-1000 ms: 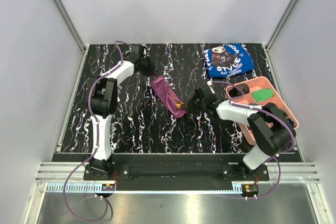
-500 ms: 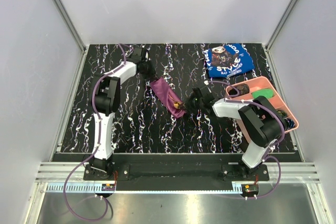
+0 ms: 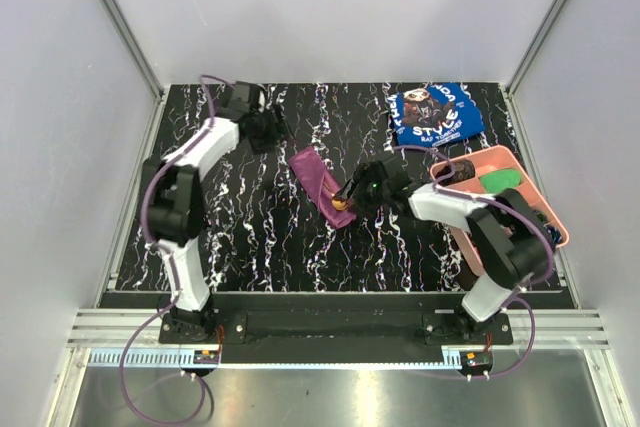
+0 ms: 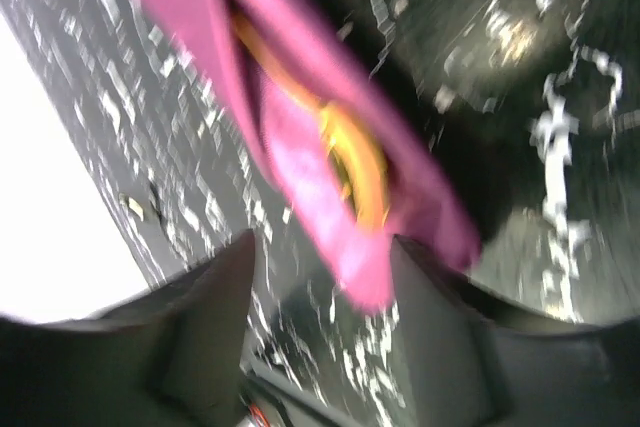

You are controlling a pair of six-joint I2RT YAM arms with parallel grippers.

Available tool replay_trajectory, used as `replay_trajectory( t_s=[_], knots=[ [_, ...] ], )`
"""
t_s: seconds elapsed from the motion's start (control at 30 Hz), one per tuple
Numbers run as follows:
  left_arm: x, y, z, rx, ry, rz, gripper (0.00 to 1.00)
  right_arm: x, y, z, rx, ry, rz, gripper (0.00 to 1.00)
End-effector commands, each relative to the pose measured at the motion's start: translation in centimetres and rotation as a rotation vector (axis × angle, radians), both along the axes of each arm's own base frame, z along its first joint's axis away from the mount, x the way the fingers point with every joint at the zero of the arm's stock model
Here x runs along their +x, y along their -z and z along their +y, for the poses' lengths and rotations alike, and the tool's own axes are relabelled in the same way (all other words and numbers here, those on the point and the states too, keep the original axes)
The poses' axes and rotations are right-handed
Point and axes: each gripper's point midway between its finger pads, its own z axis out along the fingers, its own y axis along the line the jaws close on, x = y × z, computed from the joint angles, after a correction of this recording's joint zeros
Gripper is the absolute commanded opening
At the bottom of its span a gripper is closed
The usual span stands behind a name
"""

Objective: Fold the napkin into a case and place the utensils inside
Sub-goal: Stuff into the slanted gap of the folded napkin, then pick up the spoon from the corner of the board.

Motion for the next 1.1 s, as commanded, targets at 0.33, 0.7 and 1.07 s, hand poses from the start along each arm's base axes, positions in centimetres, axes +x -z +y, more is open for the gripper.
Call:
replay_trajectory(
  t_s=[0.33,0.7,1.07],
  knots=[
    [-17.1,1.5,18.1,0.362,-0.372,0.289,0.64,-4.7,-9.7,-4.0,-0.23,-0.391,-0.249,0.87],
    [-20.7,4.8,22.2,0.377,-0.561,0.351,0.53,-7.0,-9.7,-3.3,-0.146,-0.5,-0.289,0.86],
    [-17.5,6.4,21.7,0.243,-0.555,0.214,0.59,-7.1,-9.8,-3.0,-0.123,-0.502,-0.314,0.86]
  ],
)
